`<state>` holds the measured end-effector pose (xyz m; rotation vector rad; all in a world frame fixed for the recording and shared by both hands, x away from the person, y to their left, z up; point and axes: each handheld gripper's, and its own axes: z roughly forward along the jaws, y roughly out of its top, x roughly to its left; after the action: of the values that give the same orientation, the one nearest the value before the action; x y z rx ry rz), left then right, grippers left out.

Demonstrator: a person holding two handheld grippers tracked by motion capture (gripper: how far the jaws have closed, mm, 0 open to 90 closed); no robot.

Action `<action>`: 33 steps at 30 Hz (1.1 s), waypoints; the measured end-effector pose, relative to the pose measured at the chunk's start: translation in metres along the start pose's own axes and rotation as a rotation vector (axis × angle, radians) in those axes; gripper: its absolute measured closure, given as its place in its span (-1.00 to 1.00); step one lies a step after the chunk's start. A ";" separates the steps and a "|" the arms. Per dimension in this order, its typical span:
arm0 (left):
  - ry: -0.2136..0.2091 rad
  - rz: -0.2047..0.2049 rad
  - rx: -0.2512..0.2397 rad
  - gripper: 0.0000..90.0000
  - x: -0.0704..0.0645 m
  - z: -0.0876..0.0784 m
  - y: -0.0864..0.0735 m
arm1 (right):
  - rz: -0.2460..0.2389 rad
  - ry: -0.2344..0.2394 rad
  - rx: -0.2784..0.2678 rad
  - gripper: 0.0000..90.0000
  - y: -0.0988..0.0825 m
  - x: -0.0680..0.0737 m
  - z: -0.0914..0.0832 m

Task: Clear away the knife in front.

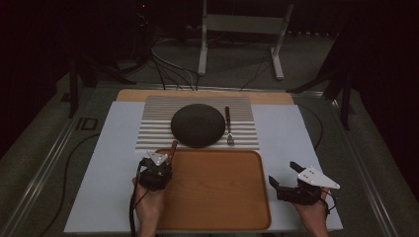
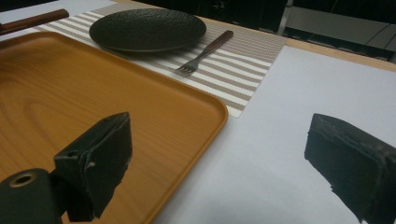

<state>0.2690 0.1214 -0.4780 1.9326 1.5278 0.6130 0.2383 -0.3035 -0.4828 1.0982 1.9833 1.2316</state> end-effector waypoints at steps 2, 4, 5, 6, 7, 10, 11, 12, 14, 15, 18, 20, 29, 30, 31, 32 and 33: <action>0.004 -0.001 0.002 0.73 0.000 0.000 -0.002 | 0.000 0.000 0.000 -0.83 0.000 0.000 0.000; 0.005 -0.009 0.011 0.73 0.001 0.000 -0.008 | -0.001 0.000 0.001 -0.83 0.000 0.000 0.000; 0.007 -0.012 0.012 0.73 0.000 0.000 -0.010 | -0.001 0.000 0.001 -0.83 0.000 0.000 0.000; 0.009 -0.013 0.018 0.73 0.000 0.000 -0.012 | -0.002 0.000 0.001 -0.83 0.000 0.000 0.000; 0.007 -0.016 0.017 0.73 0.000 0.000 -0.014 | -0.002 0.000 0.002 -0.83 0.000 0.000 0.000; 0.012 -0.016 0.024 0.73 -0.001 0.000 -0.019 | -0.002 0.000 0.002 -0.83 0.000 0.000 0.000; 0.009 -0.026 0.030 0.73 0.000 0.000 -0.023 | -0.002 0.000 0.003 -0.83 0.000 0.000 0.000; 0.012 -0.031 0.032 0.73 0.000 -0.001 -0.025 | -0.002 0.000 0.003 -0.83 0.000 0.000 0.000; 0.013 -0.043 0.033 0.73 0.002 -0.002 -0.029 | -0.002 0.000 0.004 -0.83 0.000 0.000 0.001; 0.015 -0.048 0.034 0.73 0.003 -0.003 -0.031 | -0.002 0.000 0.003 -0.83 0.000 0.000 0.001; 0.021 -0.062 0.036 0.73 0.005 -0.005 -0.036 | -0.003 0.000 0.003 -0.83 0.000 0.000 0.001; 0.025 -0.063 0.037 0.73 0.005 -0.005 -0.037 | -0.003 0.000 0.003 -0.83 0.000 0.000 0.001; 0.054 -0.096 0.046 0.73 0.014 -0.008 -0.046 | -0.003 0.001 0.005 -0.83 0.000 0.001 0.001; 0.058 -0.102 0.049 0.73 0.015 -0.008 -0.047 | -0.003 0.001 0.005 -0.83 0.000 0.001 0.001; 0.061 -0.108 0.050 0.73 0.015 -0.008 -0.048 | -0.003 0.001 0.005 -0.83 0.000 0.001 0.001; 0.063 -0.113 0.052 0.73 0.016 -0.008 -0.049 | -0.003 0.000 0.006 -0.83 0.000 0.001 0.001; 0.063 -0.113 0.052 0.73 0.016 -0.008 -0.049 | -0.003 0.000 0.006 -0.83 0.000 0.001 0.001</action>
<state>0.2331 0.1464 -0.5072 1.8658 1.6951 0.5957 0.2386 -0.3027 -0.4832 1.0980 1.9892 1.2254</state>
